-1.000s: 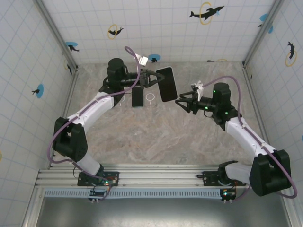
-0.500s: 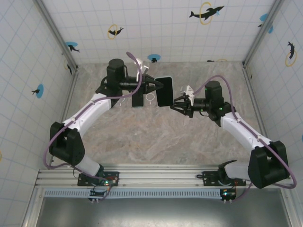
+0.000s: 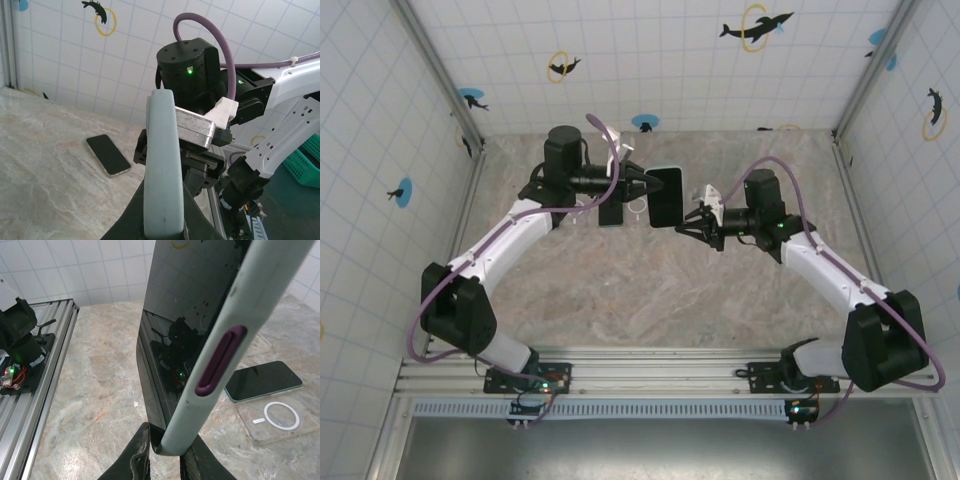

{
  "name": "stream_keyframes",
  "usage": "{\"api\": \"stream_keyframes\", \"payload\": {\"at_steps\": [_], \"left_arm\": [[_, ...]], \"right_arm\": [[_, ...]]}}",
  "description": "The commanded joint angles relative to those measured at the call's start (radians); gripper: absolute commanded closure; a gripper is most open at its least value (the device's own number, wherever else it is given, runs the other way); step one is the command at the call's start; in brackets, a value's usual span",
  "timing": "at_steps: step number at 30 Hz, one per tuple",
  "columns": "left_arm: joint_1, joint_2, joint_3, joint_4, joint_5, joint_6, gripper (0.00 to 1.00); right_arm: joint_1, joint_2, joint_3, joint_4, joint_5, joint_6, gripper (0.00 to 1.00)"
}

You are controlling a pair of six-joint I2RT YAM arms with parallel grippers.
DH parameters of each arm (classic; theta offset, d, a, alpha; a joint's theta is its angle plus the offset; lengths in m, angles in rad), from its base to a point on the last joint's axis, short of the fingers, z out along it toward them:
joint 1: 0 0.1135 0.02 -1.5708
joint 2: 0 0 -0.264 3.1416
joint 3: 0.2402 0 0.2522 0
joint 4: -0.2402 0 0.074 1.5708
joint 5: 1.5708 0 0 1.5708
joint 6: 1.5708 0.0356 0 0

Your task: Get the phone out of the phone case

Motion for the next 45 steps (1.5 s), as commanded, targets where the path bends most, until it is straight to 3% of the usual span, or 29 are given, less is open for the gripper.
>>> {"api": "stream_keyframes", "payload": {"at_steps": [1,9,20,28,31,34,38,42,45], "left_arm": [[0.006,-0.042,-0.005,0.028,0.016,0.031,1.0],[0.006,-0.045,-0.014,0.021,0.033,0.033,1.0],[0.006,-0.038,-0.024,0.022,0.044,0.042,1.0],[0.01,-0.035,-0.023,0.028,0.057,0.032,1.0],[0.011,-0.031,-0.024,0.038,0.086,0.002,1.0],[0.011,-0.03,-0.03,0.048,0.113,-0.045,1.0],[0.01,-0.042,-0.063,0.095,0.155,-0.137,1.0],[0.005,-0.062,-0.095,0.084,0.17,-0.156,1.0],[0.001,-0.07,-0.104,0.077,0.175,-0.161,1.0]], "right_arm": [[0.023,0.015,0.041,-0.003,-0.023,-0.019,0.82],[0.034,0.028,0.057,0.014,0.0,-0.031,0.85],[0.037,0.051,0.07,0.041,-0.009,-0.003,0.79],[0.038,0.063,0.096,-0.044,0.006,-0.08,0.86],[0.042,0.055,0.101,-0.054,0.054,-0.13,0.87],[0.047,0.034,0.076,0.048,0.094,-0.105,0.89],[0.06,0.018,0.1,0.032,0.228,-0.207,0.93],[0.068,-0.01,0.111,0.11,0.337,-0.247,0.94],[0.069,-0.002,0.145,0.12,0.346,-0.257,0.95]]}}
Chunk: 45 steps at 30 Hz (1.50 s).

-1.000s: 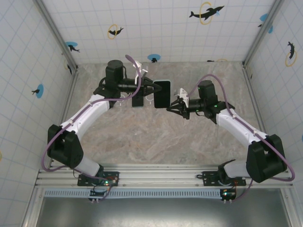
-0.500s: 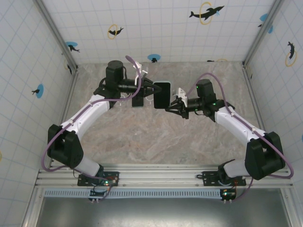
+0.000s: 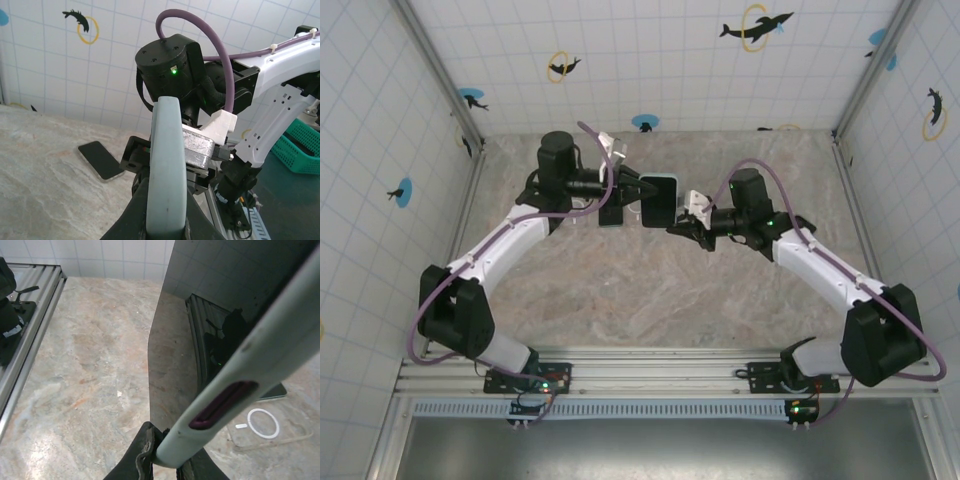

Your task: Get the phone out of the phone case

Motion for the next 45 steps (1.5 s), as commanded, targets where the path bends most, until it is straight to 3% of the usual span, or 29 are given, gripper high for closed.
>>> {"api": "stream_keyframes", "payload": {"at_steps": [1,5,20,28,32,37,45], "left_arm": [[-0.023,-0.048,-0.024,-0.064,0.076,-0.154,1.0],[-0.032,-0.046,-0.027,-0.064,0.077,-0.16,1.0],[-0.038,-0.027,-0.01,-0.011,0.086,-0.241,1.0],[-0.037,-0.03,-0.016,0.021,-0.02,-0.238,1.0],[-0.037,-0.033,-0.042,0.123,-0.075,-0.336,1.0],[-0.04,-0.033,-0.077,0.202,-0.088,-0.422,1.0],[-0.04,-0.033,-0.084,0.233,-0.208,-0.515,1.0]], "right_arm": [[-0.006,-0.026,0.093,0.18,0.197,-0.089,0.95],[0.008,-0.028,0.092,0.25,0.226,-0.085,0.95],[0.032,-0.064,0.093,0.257,0.342,-0.207,0.96],[-0.001,-0.098,0.024,0.351,0.232,0.006,0.93],[-0.013,-0.123,-0.074,0.504,0.162,0.242,0.79],[-0.006,-0.135,-0.174,0.688,0.091,0.486,0.71],[-0.005,-0.147,-0.234,0.72,-0.002,0.63,0.62]]}}
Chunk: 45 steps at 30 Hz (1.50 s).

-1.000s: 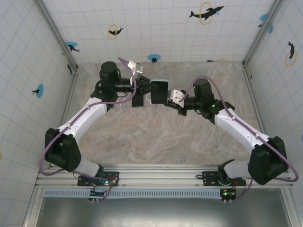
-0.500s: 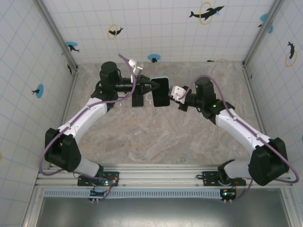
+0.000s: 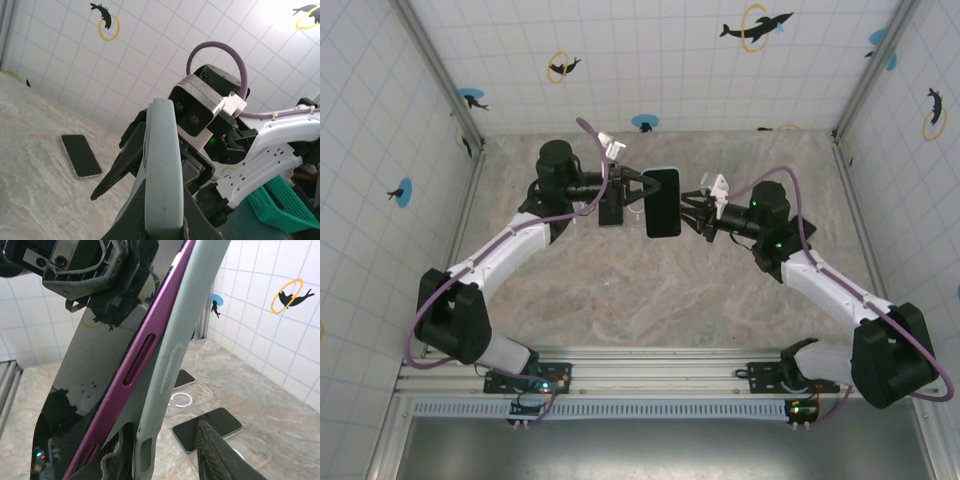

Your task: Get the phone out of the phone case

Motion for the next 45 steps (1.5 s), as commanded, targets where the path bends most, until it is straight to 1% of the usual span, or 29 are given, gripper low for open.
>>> {"api": "stream_keyframes", "payload": {"at_steps": [1,3,5,8,12,17,19,22,28,32,36,41,42,45], "left_arm": [[-0.015,-0.006,-0.006,0.072,-0.102,-0.095,1.0],[-0.015,-0.001,-0.019,0.144,-0.14,-0.187,1.0],[-0.015,0.002,-0.038,0.234,-0.194,-0.3,1.0],[-0.015,-0.014,-0.061,0.252,-0.284,-0.373,1.0],[-0.015,-0.017,-0.098,0.355,-0.376,-0.528,1.0],[-0.016,-0.017,-0.114,0.393,-0.467,-0.628,1.0],[-0.018,-0.011,-0.136,0.455,-0.506,-0.697,1.0],[-0.029,0.01,-0.138,0.524,-0.533,-0.78,1.0],[-0.054,0.038,-0.138,0.552,-0.564,-0.844,1.0],[-0.065,0.037,-0.138,0.554,-0.576,-0.85,1.0],[-0.065,0.045,-0.181,0.617,-0.576,-0.905,1.0],[-0.067,0.053,-0.186,0.627,-0.567,-0.926,1.0],[-0.067,0.054,-0.184,0.623,-0.567,-0.926,1.0],[-0.067,0.054,-0.179,0.598,-0.583,-0.919,1.0]], "right_arm": [[0.014,-0.036,-0.025,0.132,-0.088,0.117,0.61],[0.013,-0.035,-0.048,0.177,-0.083,0.19,0.6],[0.014,-0.028,-0.074,0.253,-0.092,0.299,0.58],[0.013,-0.024,-0.098,0.302,-0.086,0.41,0.56],[0.02,-0.017,-0.129,0.386,-0.045,0.594,0.55],[0.045,-0.002,-0.153,0.479,0.006,0.771,0.54],[0.061,0.008,-0.149,0.499,0.022,0.828,0.53],[0.078,0.023,-0.14,0.511,0.051,0.895,0.53],[0.108,0.049,-0.132,0.572,0.176,1.052,0.53],[0.115,0.064,-0.133,0.618,0.273,1.161,0.54],[0.117,0.075,-0.13,0.652,0.361,1.234,0.57],[0.131,0.097,-0.091,0.652,0.4,1.272,0.6],[0.134,0.101,-0.085,0.654,0.395,1.274,0.62],[0.144,0.113,-0.066,0.655,0.373,1.279,0.65]]}}
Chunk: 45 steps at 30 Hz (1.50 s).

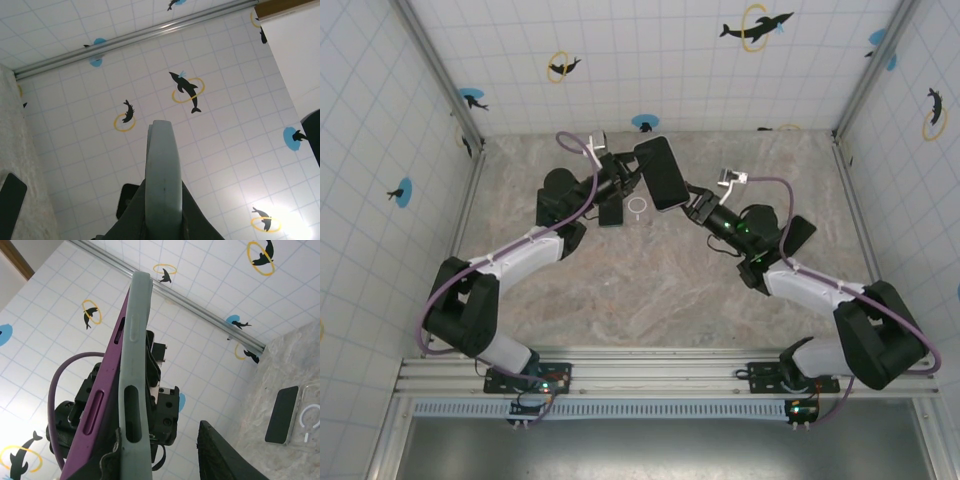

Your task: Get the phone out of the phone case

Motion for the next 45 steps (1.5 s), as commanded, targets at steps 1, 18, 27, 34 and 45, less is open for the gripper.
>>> {"api": "stream_keyframes", "payload": {"at_steps": [1,18,27,34,45], "left_arm": [[-0.008,0.001,0.005,0.032,-0.025,-0.003,1.0],[-0.005,-0.026,-0.029,-0.198,-0.114,0.017,0.51],[-0.039,-0.108,-0.11,-0.281,-0.191,0.006,0.35],[-0.137,-0.142,-0.169,-0.252,-0.273,-0.076,0.35],[-0.203,-0.131,-0.15,-0.223,-0.309,-0.17,0.42]], "right_arm": [[0.024,0.009,0.059,0.082,0.007,0.028,0.66],[0.03,0.005,-0.047,0.109,0.113,0.19,0.91],[0.032,0.015,-0.092,0.152,0.26,0.222,0.93],[0.043,0.052,-0.102,0.237,0.421,0.188,0.93],[0.069,0.139,-0.093,0.352,0.53,0.147,0.94]]}}
